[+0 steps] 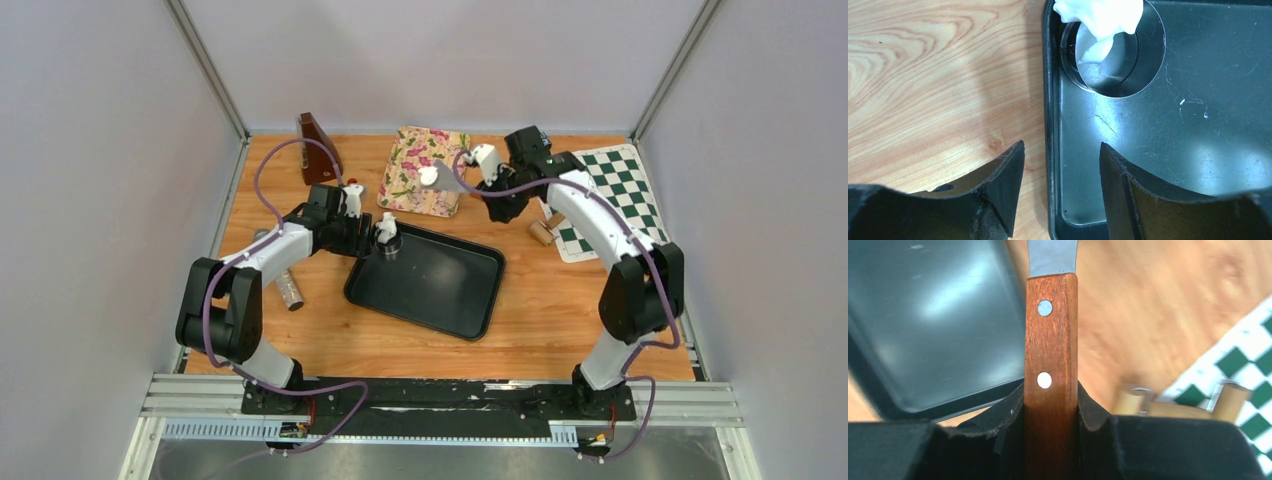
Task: Roll out the dumpling wrappers from the dough
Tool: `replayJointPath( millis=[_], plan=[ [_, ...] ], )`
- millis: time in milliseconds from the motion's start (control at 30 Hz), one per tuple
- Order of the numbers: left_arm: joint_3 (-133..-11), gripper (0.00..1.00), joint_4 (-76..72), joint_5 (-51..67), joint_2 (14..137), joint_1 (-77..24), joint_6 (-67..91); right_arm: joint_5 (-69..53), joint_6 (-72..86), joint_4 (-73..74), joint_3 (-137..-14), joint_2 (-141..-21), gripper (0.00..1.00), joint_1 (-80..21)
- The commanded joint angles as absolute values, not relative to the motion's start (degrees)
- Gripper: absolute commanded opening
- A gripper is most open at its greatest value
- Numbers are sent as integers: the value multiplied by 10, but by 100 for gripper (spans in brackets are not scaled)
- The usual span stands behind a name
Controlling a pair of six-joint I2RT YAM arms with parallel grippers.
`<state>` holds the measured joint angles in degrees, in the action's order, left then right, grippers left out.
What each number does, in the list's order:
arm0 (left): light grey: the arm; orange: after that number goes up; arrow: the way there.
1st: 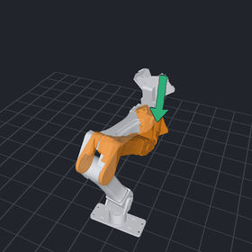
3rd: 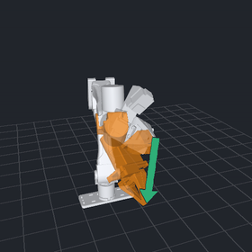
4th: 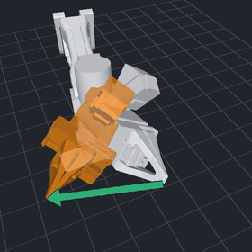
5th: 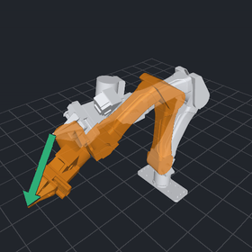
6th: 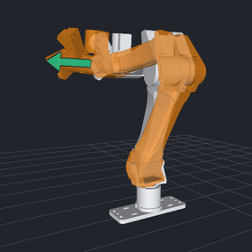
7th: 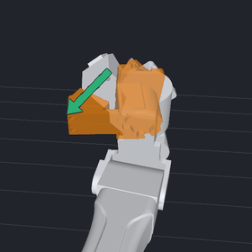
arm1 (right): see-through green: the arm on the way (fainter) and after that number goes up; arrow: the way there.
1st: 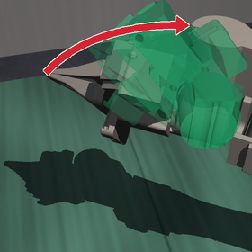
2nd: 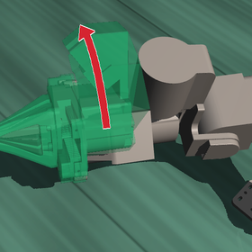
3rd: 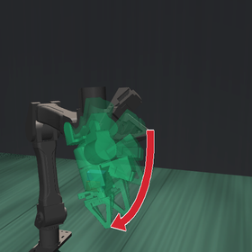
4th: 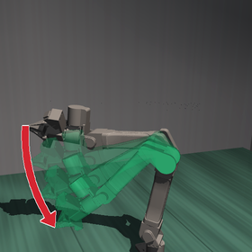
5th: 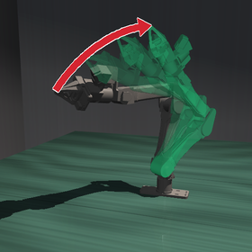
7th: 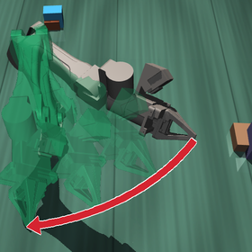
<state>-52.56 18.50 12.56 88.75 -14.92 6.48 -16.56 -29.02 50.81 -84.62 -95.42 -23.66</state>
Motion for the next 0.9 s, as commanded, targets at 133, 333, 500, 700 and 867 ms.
replayJointPath(
  millis=[133, 333, 500, 700, 867],
  plan=[
    [-540, 65, 170, 130, 848, -150, 63, -99, -401, 672, -1198, -1204, 0, -159],
    [-538, 65, 168, 140, 841, -140, 65, -53, -439, 744, -1357, -1325, 0, -163],
    [-535, 65, 166, 153, 842, -125, 68, -23, -458, 743, -1342, -1334, 0, -168],
    [-534, 65, 162, 160, 848, -121, 71, -18, -467, 747, -1327, -1318, 0, -171],
    [-533, 65, 162, 161, 851, -121, 71, 32, -456, 746, -1325, -1341, 0, -171]
  ],
)
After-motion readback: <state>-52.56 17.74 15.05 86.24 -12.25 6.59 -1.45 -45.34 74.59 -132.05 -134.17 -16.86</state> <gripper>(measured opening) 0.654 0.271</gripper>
